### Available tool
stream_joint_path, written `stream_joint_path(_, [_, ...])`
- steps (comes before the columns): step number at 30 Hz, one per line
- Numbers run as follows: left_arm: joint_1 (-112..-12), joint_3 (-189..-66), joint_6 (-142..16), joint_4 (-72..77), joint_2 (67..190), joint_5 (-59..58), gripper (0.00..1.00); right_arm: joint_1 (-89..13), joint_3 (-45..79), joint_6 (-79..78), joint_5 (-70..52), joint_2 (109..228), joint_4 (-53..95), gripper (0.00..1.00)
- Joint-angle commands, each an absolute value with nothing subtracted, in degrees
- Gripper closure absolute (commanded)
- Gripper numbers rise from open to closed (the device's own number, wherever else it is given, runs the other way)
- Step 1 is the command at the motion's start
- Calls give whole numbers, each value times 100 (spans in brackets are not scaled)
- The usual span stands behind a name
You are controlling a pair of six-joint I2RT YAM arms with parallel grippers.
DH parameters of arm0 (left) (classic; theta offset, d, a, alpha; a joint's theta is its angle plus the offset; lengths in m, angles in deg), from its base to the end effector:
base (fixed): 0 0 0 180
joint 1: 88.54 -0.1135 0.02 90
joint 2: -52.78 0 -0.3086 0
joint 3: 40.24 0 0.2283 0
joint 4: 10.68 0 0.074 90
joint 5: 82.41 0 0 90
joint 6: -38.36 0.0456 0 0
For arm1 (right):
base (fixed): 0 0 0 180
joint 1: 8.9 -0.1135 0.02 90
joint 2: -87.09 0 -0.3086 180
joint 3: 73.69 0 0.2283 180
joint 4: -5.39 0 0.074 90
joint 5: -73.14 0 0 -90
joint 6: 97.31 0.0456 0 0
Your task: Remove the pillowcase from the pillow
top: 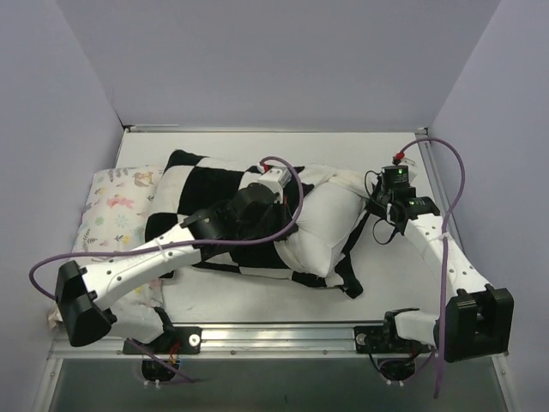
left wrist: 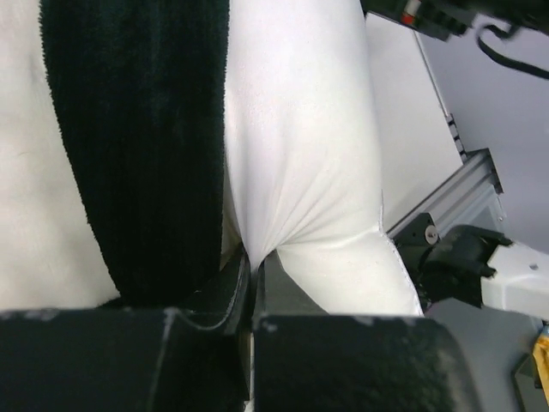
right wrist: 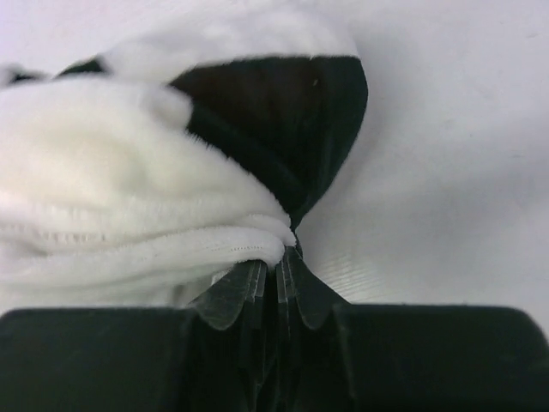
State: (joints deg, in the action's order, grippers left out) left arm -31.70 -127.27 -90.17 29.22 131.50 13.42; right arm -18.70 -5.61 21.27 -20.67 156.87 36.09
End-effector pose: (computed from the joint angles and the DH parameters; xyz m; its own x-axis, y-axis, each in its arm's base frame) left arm 0.1610 -0.2379 0.3866 -0.7134 -0.0410 -0.6995 0.4360 0.7555 -0.4890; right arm 0.2394 0.0383 0.3323 -0.5185 0.3948 -0.7585 0.1520 0.9154 0.3726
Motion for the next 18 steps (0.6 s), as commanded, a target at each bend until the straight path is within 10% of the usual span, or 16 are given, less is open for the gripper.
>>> stream_joint_path(1, [-3071,-12510,-9128,3189,12091,1708,100,-1488,-290,2178,-2618,16064,3496,97])
stream_joint_path(14, [-2535,-12034,-9190,3145,10490,2279,100,-934,464,2951,447,17998,2151,98])
stream_joint_path(18, [-2526,-12245,-9058,2584,10945,2569,100,-1092,422,3119,1056,17878,2106,72])
